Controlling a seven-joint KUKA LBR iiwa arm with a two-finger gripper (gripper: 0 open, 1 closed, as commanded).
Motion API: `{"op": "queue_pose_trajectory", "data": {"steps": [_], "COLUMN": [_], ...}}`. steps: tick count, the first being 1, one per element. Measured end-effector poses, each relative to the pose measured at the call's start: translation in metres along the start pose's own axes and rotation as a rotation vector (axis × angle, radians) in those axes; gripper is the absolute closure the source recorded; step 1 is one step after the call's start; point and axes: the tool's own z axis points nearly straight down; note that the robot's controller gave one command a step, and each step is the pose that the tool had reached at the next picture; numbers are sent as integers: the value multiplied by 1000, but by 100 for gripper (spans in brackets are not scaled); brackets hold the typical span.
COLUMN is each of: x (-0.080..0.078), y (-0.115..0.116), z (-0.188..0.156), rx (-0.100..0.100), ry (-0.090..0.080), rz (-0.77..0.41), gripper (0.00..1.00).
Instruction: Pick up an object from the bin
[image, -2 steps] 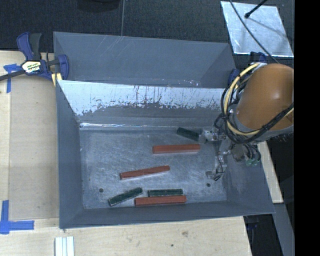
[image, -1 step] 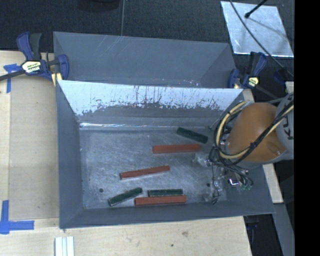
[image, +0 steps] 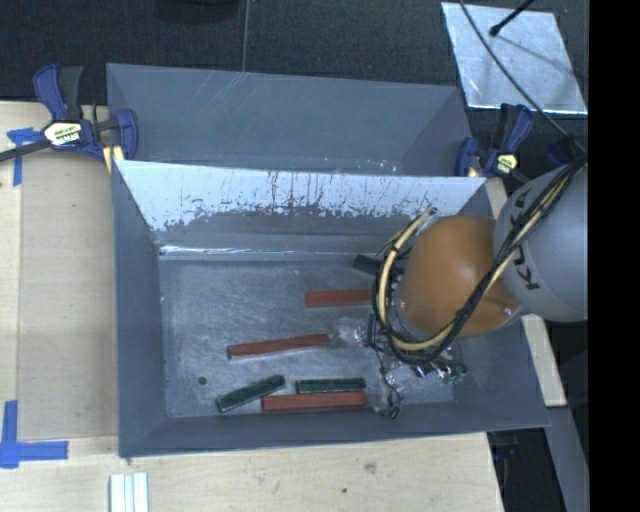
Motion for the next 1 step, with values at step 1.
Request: {"op": "queue_pose_trajectory", "data": {"steps": [1], "x": [1], "y": [-1], "z": [0], "rx": [1], "ry": [2], "rz": [2], "gripper": [100]}}
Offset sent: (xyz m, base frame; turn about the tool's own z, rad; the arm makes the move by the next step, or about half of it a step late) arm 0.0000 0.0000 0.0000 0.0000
